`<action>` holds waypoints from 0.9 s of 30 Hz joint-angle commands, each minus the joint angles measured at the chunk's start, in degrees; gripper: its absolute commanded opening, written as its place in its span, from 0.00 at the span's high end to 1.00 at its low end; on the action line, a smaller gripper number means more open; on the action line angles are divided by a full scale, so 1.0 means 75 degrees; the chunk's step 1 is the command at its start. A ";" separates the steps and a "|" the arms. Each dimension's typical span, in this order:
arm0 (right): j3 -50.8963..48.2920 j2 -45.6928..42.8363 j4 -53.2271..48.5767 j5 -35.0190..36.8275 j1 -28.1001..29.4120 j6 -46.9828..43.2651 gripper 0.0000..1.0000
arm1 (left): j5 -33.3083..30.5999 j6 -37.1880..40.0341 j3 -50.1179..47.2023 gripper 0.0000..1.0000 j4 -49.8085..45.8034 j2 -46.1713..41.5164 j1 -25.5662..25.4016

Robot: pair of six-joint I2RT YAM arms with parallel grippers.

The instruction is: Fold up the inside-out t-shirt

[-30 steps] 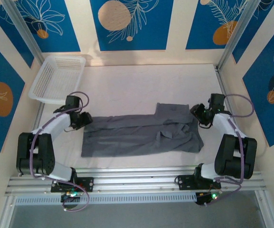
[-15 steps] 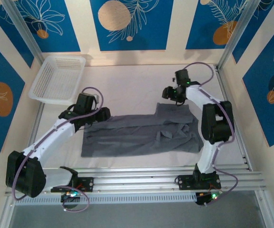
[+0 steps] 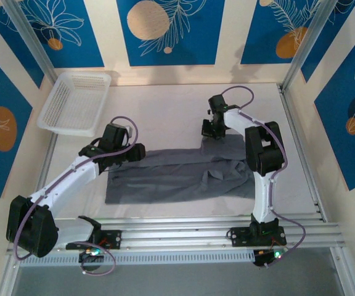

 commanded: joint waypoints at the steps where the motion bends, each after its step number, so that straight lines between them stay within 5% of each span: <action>1: -0.0607 -0.1191 -0.0093 -0.0023 0.0020 0.0140 1.00 | -0.0023 0.0124 -0.0025 0.39 -0.0027 0.0098 -0.0060; 6: -0.2980 -0.3596 0.0711 0.0084 0.0194 0.1129 1.00 | 0.0009 0.0101 -0.0065 0.39 0.0061 0.0175 -0.0063; 12: -0.7636 -0.7555 0.1794 0.1154 0.1832 0.4183 1.00 | 0.0035 0.0146 -0.0113 0.39 0.0268 0.0325 -0.0060; 17: -0.8023 -0.9680 0.1362 0.1448 0.1991 0.4335 0.64 | 0.0280 0.0159 -0.0008 0.39 0.0402 0.0686 -0.0069; 19: -0.7495 -0.9589 0.1417 0.1791 0.1444 0.3609 0.64 | 0.0298 0.0148 0.0005 0.39 0.0430 0.0721 -0.0092; 22: -0.6233 -0.7965 0.1237 0.1049 0.0091 0.2756 0.66 | 0.0308 0.0112 -0.0019 0.39 0.0443 0.0602 -0.0134; 27: -0.3971 -0.5017 0.0436 0.1249 -0.0345 0.1757 0.58 | 0.0146 0.0101 -0.0163 0.38 0.0285 0.0136 -0.0163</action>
